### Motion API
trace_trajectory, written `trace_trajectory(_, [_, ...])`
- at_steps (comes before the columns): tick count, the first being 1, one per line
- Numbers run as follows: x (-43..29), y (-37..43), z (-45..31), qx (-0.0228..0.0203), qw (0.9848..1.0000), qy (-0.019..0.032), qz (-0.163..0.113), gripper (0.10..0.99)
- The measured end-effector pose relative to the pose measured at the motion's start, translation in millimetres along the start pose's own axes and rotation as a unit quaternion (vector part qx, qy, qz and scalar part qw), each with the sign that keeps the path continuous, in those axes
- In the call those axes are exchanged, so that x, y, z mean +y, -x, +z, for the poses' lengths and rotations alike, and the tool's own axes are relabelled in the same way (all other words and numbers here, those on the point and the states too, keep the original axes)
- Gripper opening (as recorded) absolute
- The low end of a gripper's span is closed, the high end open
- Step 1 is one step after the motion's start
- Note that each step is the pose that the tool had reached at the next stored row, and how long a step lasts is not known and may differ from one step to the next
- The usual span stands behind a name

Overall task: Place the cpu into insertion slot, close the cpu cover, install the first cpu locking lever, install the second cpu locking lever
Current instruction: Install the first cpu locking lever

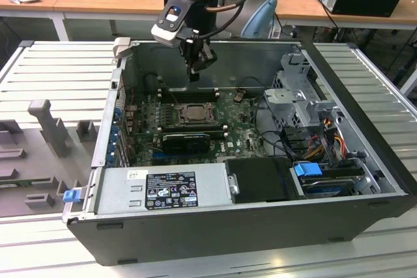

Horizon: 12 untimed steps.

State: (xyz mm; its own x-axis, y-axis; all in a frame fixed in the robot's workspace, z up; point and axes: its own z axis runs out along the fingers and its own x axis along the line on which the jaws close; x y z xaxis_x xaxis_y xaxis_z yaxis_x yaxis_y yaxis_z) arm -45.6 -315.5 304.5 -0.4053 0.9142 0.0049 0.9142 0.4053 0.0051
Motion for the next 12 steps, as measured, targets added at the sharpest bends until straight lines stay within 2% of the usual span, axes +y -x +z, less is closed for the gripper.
trace_trajectory(5, [0.0,0.0,0.0,-0.0008,0.9997,-0.0005,-0.024,0.106])
trace_trajectory(12, [0.0,0.0,0.0,-0.0021,0.9985,-0.0013,-0.055,0.106])
